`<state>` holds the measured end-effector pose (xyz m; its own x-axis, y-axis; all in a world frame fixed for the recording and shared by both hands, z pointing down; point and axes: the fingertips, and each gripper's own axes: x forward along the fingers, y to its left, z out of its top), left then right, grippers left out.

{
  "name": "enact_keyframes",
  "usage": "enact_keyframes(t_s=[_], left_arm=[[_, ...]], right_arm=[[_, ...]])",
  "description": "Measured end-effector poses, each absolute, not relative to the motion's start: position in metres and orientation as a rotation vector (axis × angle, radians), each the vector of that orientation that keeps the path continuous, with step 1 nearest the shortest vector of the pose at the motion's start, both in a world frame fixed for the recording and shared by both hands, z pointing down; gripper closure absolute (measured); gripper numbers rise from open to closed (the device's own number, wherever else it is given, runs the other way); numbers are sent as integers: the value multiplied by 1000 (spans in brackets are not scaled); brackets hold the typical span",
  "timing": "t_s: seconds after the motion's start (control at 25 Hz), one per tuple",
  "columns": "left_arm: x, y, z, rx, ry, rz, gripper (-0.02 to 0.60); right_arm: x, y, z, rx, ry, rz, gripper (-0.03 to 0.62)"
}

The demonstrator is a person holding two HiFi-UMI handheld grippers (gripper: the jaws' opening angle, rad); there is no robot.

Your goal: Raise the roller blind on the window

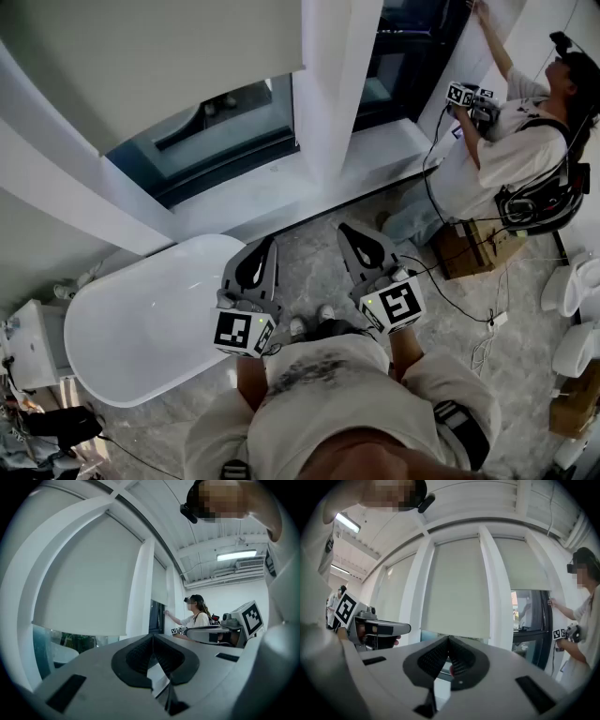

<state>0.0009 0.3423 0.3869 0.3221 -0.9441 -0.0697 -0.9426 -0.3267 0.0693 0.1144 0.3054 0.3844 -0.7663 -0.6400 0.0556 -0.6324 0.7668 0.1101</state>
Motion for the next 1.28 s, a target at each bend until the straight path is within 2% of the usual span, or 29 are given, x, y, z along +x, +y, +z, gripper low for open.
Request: enact_keyframes(t_s=[0.36,0.76,1.28], left_arm=[[7,332,392,2511,-1828,-163,572],[34,320,385,2502,-1867,-182,572],[32,271,399,2473,-1910,-112,572]], right_arm=[[115,297,394,952,-2881,-131,533],[145,274,384,991,-2933,-104,533],[134,234,399,919,-2920,-108,533]])
